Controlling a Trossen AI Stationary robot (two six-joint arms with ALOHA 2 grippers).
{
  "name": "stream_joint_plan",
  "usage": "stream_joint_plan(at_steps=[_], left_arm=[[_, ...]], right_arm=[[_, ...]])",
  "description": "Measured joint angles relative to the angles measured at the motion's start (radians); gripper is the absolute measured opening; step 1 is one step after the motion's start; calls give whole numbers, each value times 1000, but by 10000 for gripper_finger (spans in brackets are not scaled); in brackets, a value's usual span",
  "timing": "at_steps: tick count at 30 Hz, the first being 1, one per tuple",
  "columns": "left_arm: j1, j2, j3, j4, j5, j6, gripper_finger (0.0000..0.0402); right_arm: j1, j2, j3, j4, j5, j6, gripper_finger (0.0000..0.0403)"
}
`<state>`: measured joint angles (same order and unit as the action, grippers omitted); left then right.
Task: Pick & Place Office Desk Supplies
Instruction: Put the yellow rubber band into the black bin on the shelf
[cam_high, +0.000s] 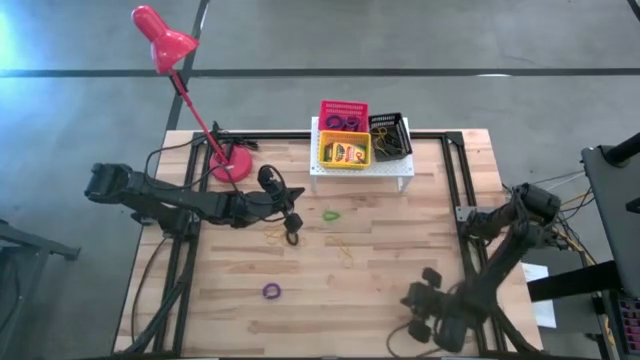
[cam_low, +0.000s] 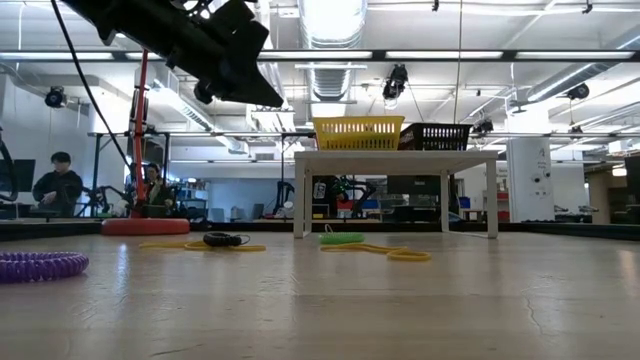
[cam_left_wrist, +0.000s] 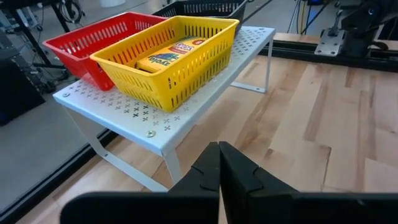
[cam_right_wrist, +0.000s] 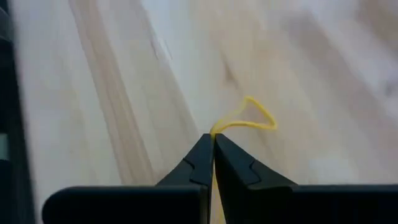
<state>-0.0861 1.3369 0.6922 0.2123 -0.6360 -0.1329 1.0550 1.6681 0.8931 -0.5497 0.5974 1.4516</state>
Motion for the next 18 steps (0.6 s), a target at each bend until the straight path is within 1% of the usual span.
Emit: stream_joint_plan(at_steps=[4, 7, 13, 18], left_arm=[[1, 0, 0, 0, 0, 7, 1], [1, 0, -1, 1, 0, 17, 1], [1, 0, -28, 6, 0, 21, 1], [1, 0, -48, 6, 0, 12, 1]], right_arm=[[-100, -78, -1, 39, 46, -165, 8], [-202, -142, 1, 87, 87, -344, 8], [-404, -273, 1, 124, 187, -664, 8], [-586, -403, 1, 194, 267, -977, 8]])
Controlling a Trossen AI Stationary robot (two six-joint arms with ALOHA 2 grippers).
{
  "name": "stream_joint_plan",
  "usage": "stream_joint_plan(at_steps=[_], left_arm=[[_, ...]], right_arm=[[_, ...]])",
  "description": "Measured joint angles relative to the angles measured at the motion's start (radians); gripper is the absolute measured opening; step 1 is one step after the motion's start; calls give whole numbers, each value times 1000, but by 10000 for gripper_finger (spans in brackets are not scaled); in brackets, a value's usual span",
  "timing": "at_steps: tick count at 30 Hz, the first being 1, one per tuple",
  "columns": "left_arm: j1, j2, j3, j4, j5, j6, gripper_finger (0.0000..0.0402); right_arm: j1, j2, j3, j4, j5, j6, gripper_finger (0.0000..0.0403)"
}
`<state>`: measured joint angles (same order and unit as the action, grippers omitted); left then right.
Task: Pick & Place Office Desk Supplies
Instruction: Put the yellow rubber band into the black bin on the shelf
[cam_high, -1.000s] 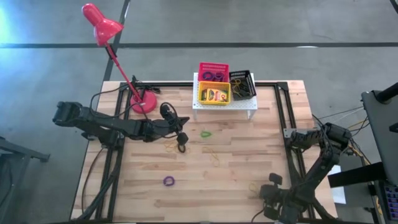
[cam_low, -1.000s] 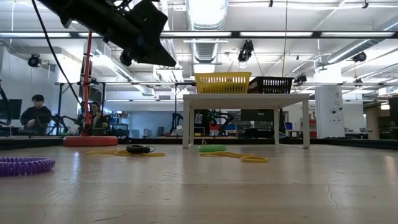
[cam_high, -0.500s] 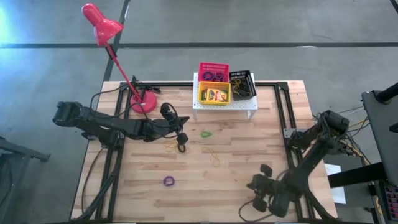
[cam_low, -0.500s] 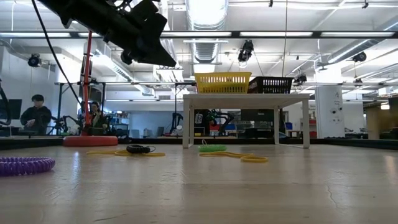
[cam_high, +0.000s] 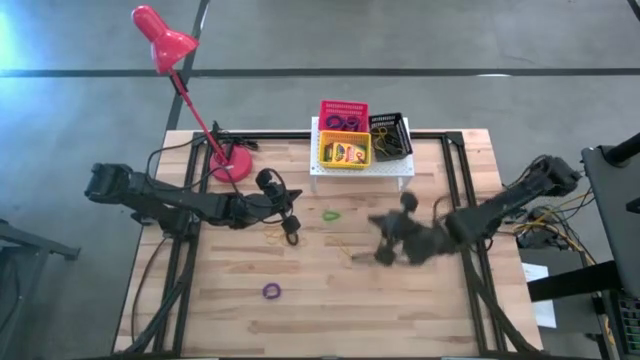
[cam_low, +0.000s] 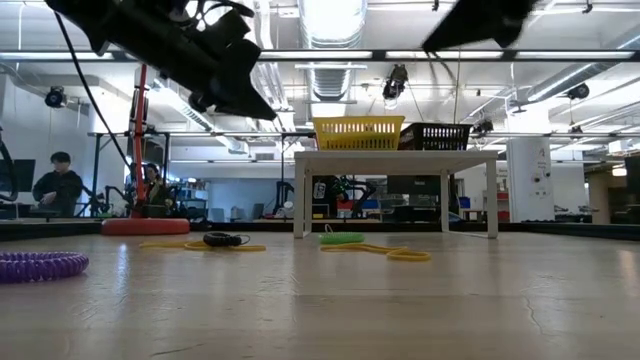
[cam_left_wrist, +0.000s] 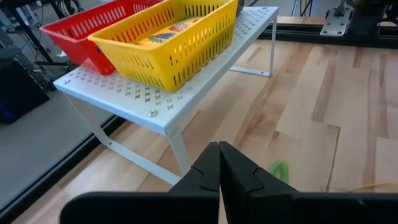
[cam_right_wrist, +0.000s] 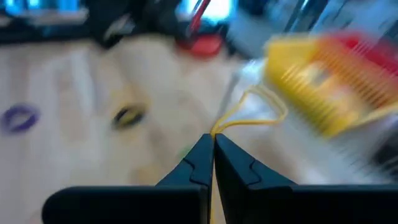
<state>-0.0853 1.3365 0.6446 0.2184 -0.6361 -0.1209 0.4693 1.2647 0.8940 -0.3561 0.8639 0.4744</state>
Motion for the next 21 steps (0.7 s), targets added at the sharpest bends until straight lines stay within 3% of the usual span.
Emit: stream_joint_plan(at_steps=[9, 16, 21], left_arm=[[0, 0, -12, 14, 0, -5, 1], [1, 0, -11, 21, 0, -1, 1], [2, 0, -11, 21, 0, -1, 1]], right_arm=[[-465, -188, 2, 111, -35, -484, 8], [-875, -188, 2, 198, -395, -584, 8], [-1009, -140, 1, 171, -531, -556, 8]])
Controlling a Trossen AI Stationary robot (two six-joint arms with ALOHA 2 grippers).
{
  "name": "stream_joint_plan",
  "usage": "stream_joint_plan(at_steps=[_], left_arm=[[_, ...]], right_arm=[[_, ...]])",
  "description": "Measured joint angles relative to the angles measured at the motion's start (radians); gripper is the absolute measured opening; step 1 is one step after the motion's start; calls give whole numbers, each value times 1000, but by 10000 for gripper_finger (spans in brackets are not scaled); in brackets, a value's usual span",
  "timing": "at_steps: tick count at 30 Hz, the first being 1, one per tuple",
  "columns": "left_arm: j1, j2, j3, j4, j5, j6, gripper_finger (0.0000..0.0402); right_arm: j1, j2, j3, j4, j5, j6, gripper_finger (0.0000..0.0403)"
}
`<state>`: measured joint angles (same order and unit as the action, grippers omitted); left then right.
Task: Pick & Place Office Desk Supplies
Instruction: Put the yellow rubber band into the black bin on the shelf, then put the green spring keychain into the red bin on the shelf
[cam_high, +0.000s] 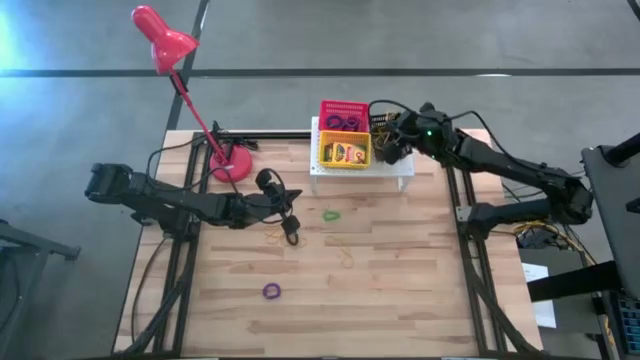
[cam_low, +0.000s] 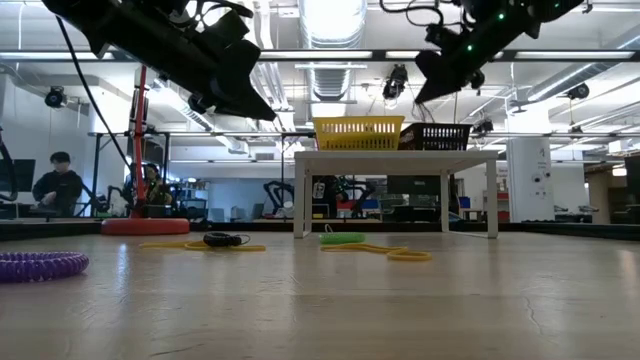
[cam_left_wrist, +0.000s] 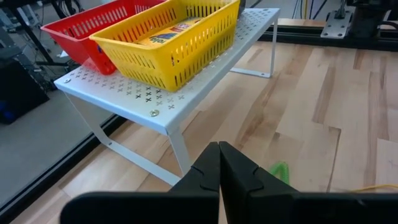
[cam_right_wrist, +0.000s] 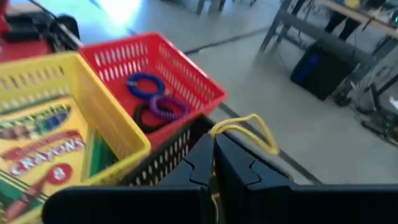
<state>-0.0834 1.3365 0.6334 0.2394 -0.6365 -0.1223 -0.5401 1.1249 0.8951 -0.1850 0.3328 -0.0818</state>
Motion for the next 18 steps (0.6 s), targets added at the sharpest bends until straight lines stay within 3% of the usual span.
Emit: stream_joint_plan(at_steps=[11, 18], left_arm=[[0, 0, 0, 0, 0, 3, 1], [1, 0, 0, 0, 0, -1, 1]], right_arm=[[12, 7, 0, -165, -1, 77, 17], [12, -15, 0, -178, -24, 111, 94]])
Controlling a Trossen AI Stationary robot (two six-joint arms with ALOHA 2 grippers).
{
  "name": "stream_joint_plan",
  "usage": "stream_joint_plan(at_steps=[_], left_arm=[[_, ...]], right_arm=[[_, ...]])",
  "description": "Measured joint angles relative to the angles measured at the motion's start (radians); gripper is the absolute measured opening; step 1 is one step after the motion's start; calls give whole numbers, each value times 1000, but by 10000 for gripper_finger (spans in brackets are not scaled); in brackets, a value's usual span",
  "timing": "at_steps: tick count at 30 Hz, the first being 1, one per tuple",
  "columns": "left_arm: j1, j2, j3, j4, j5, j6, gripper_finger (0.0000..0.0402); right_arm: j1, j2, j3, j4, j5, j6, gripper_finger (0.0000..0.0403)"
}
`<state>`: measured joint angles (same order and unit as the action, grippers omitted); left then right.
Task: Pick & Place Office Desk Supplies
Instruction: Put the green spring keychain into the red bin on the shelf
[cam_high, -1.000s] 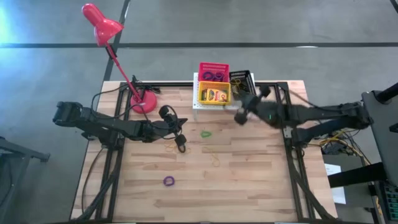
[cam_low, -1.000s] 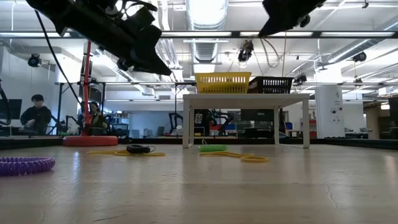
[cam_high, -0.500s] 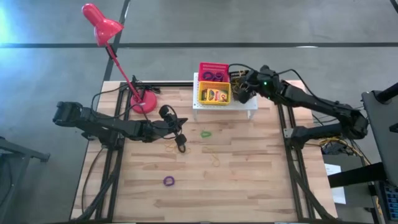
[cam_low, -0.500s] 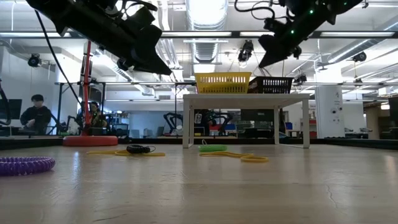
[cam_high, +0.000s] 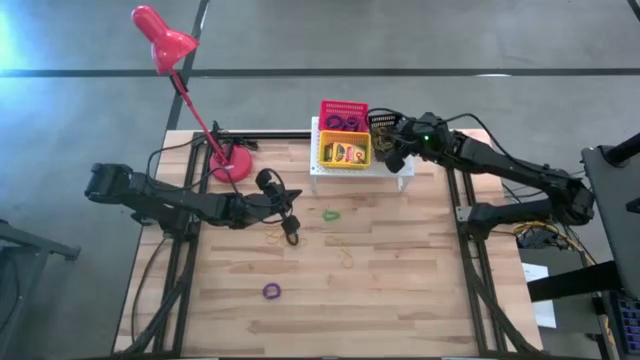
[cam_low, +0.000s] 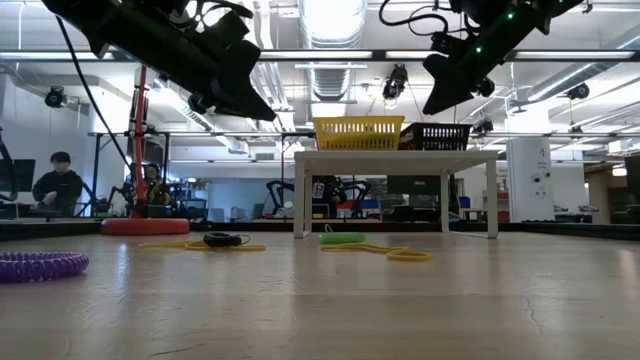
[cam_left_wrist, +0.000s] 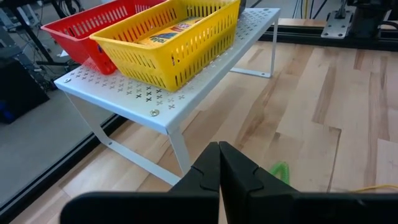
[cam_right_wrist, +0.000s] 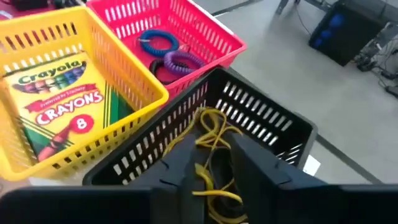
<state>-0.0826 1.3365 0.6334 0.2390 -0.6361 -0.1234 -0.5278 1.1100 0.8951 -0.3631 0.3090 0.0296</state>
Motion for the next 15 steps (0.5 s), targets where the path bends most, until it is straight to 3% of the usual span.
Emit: stream_joint_plan(at_steps=[4, 8, 11, 15], left_arm=[[0, 0, 0, 2, 0, -3, 1], [2, 0, 0, 2, 0, -3, 1], [7, 0, 0, 5, 0, -4, 1], [14, 0, 0, 9, 0, -4, 1]], right_arm=[[34, -29, 0, 1, -88, -1, 134], [135, -52, 1, 11, -201, 43, 148], [263, -44, -7, 14, -182, 55, 145], [477, -4, -50, 69, -54, 52, 133]])
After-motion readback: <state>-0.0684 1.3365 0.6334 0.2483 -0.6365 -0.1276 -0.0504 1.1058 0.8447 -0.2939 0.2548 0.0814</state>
